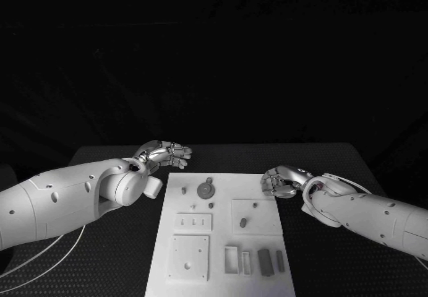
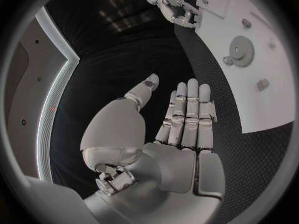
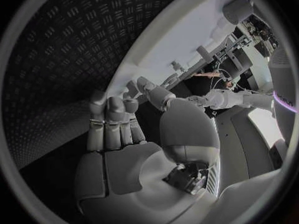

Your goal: Assemble the parts on the task board

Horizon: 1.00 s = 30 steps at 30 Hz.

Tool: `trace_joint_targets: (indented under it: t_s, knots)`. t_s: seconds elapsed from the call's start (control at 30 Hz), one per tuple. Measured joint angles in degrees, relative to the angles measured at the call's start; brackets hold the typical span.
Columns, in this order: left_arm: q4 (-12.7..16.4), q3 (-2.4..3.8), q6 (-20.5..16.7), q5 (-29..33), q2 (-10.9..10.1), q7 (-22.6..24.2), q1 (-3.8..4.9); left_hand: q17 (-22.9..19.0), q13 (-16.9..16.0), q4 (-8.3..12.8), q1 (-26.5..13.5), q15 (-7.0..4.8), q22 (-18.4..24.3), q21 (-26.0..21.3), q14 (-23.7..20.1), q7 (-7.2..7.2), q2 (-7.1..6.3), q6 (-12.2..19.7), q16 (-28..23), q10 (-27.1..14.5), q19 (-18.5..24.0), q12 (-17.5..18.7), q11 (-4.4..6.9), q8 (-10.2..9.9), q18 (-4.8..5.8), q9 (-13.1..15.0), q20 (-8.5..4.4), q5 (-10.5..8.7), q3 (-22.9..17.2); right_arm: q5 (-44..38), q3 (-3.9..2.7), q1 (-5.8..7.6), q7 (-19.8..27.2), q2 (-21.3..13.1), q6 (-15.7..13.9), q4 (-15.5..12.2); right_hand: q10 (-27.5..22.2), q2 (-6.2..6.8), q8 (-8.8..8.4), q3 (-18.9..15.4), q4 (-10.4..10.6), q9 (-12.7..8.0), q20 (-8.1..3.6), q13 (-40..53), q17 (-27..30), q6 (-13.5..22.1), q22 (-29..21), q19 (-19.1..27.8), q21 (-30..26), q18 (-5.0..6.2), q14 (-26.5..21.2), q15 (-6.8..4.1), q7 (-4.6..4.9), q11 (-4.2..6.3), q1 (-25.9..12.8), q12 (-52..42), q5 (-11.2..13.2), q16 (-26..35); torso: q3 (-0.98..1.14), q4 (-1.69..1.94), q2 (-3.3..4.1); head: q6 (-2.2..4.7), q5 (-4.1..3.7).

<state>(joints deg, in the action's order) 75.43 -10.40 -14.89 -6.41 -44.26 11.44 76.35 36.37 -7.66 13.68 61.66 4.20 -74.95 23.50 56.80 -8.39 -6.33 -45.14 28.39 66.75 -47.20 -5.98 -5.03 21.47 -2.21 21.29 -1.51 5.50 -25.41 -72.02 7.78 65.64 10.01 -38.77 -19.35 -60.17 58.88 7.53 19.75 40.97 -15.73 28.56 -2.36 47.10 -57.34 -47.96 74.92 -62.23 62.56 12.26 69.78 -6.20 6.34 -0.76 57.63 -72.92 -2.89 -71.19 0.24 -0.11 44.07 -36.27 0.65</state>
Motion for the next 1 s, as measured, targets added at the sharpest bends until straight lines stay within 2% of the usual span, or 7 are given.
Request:
trace_joint_targets:
  t_s: [0.23,0.4,0.57,1.0]
  knots:
    - [0.0,0.0,0.1,0.0,0.0,0.0,0.0,0.0,0.0,0.0,0.0,0.0,0.0,0.0,0.0,0.0,0.0,0.0,0.0,0.0,0.0,0.0,0.0,0.0,0.01,0.0,0.0,0.0,0.0,-0.4,0.0,0.0,-0.3,0.2,0.0,0.0,0.0,-0.58,0.45,0.3,-0.3,0.5,0.01,-0.1,-0.1,0.0,0.0,0.0,0.0,0.0,0.1,-0.2,0.0,0.01,0.1,0.0,0.0,0.0,-0.01,0.0,0.0,-0.13,0.04]
    - [0.0,0.0,0.1,0.0,0.0,-0.1,0.0,0.0,0.0,0.2,0.0,0.0,0.0,0.0,0.0,0.0,0.0,0.0,0.0,0.0,0.0,0.0,0.0,0.0,0.02,0.0,0.0,0.0,-0.2,-0.8,0.0,-0.01,-0.5,0.3,-0.1,0.0,0.0,-2.72,1.21,1.5,-0.4,1.1,0.01,-0.1,0.0,0.0,0.0,0.0,0.0,0.0,0.0,-0.45,0.0,0.01,0.8,0.0,0.0,0.0,-0.01,0.02,-0.01,-0.16,0.01]
    - [0.0,0.0,0.1,0.0,0.0,-0.1,0.0,0.0,0.0,0.2,0.0,0.0,0.0,0.0,0.0,0.0,0.0,0.0,0.0,0.0,0.0,0.0,0.0,0.0,0.02,0.0,0.0,0.0,-0.2,-1.2,0.0,-0.01,-0.8,0.3,-0.4,0.0,0.0,-3.24,1.51,1.7,-0.6,1.7,0.01,-0.1,-0.1,0.0,0.0,0.0,0.0,0.0,0.3,-0.68,-0.01,0.02,0.8,0.0,0.0,0.0,-0.01,0.0,-0.01,-0.21,-0.05]
    - [0.0,0.0,0.2,0.0,0.0,-0.1,0.0,0.0,0.0,0.2,0.0,0.0,0.0,0.0,0.0,0.0,0.0,0.0,0.0,0.0,0.4,0.0,0.0,0.0,0.06,0.0,-0.02,0.0,-0.1,-1.9,0.0,-0.02,-1.6,0.2,-1.4,-0.6,0.0,-3.24,2.83,1.9,-0.8,2.8,-0.12,-0.1,-0.3,-0.2,0.0,-0.3,0.3,0.0,0.6,-0.96,-0.2,0.02,0.8,0.0,0.0,0.0,-0.01,0.02,-0.02,-0.21,-0.12]
